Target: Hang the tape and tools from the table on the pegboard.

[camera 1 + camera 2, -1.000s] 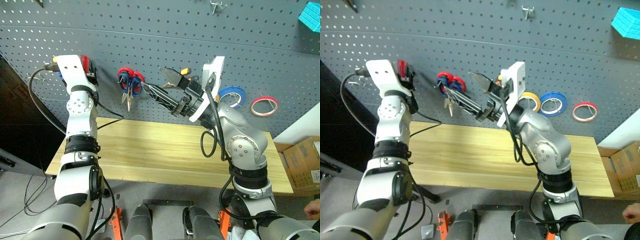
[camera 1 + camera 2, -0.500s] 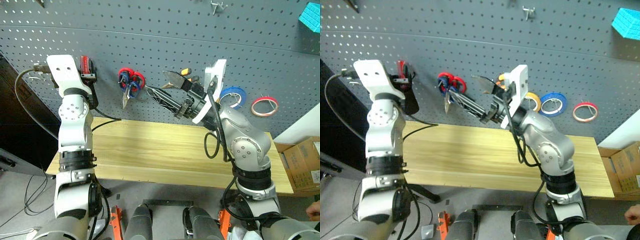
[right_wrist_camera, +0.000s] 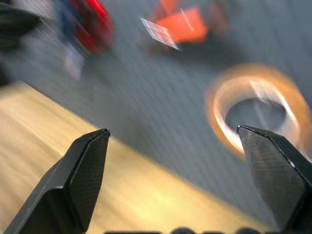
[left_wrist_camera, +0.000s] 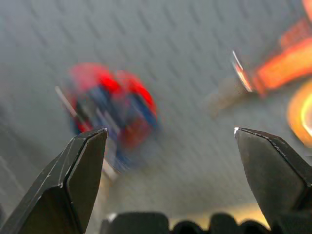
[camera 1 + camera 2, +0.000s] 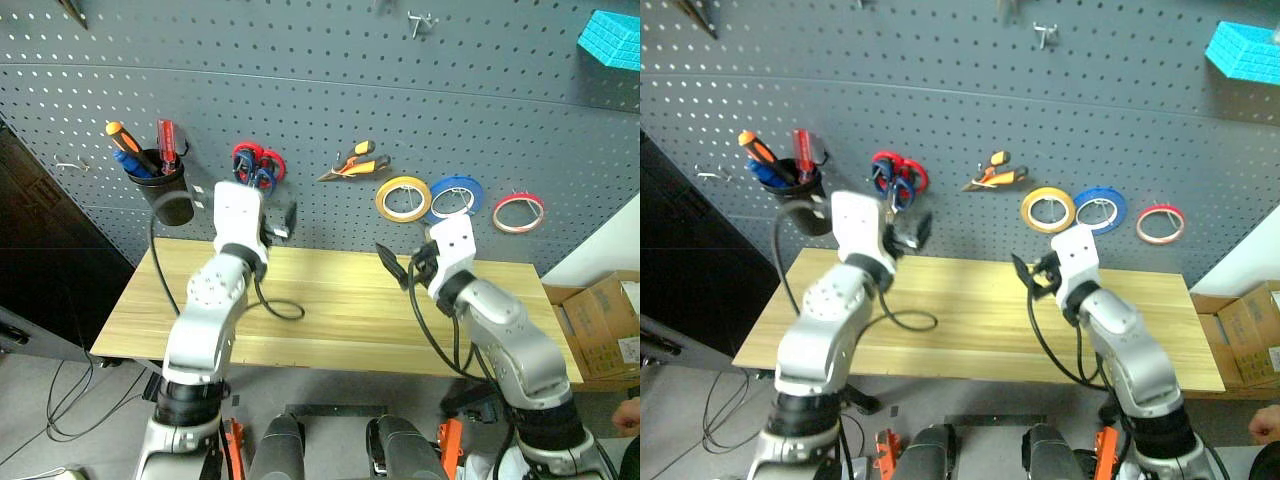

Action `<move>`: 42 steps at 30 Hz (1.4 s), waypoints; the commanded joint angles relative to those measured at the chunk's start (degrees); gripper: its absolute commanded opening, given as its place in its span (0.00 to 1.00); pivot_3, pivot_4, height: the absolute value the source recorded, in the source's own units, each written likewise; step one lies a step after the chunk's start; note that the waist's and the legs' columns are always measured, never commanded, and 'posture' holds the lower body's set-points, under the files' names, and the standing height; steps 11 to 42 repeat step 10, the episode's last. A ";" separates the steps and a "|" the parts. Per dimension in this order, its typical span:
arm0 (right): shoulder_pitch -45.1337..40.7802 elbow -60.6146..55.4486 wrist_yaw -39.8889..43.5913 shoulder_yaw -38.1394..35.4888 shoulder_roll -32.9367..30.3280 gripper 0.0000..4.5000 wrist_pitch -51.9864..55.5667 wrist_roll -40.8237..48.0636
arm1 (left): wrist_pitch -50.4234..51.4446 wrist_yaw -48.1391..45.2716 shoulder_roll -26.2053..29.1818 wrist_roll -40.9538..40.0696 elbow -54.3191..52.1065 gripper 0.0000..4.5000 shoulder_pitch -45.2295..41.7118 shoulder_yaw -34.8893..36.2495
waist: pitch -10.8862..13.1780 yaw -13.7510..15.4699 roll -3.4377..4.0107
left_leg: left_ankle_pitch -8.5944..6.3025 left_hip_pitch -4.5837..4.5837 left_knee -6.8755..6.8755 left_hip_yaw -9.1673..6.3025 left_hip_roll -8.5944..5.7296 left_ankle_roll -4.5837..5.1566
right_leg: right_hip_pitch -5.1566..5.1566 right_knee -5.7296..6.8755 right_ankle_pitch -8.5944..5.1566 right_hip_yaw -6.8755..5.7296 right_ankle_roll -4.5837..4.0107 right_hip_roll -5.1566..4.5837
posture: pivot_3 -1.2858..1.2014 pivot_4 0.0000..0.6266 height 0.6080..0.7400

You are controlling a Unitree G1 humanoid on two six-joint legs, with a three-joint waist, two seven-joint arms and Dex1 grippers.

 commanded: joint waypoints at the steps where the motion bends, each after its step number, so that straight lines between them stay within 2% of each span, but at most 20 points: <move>1: 2.43 -1.21 -3.76 -2.19 1.53 1.00 0.09 -2.35 | -1.25 -0.19 -0.48 0.41 1.33 0.99 2.87 0.71 | -0.03 -0.03 0.04 | 0.00 0.00 0.01 -0.01 0.01 0.00 | 0.00 0.01 0.00 -0.01 0.00 0.02 | 0.55 0.18 1.00; 10: 10.78 3.26 -7.96 -7.17 3.78 1.00 -4.89 -6.24 | -4.02 -1.43 0.55 -0.39 10.56 0.99 6.19 6.73 | -1.22 -0.19 0.33 | -0.22 -0.02 0.07 0.13 -0.01 -0.34 | 0.07 -0.26 0.00 -0.01 0.01 -0.07 | 0.53 0.10 1.00; 42: 10.78 3.26 -7.96 -7.17 3.78 1.00 -4.89 -6.24 | -4.02 -1.43 0.55 -0.39 10.56 0.99 6.19 6.73 | -1.22 -0.19 0.33 | -0.22 -0.02 0.07 0.13 -0.01 -0.34 | 0.07 -0.26 0.00 -0.01 0.01 -0.07 | 0.53 0.10 1.00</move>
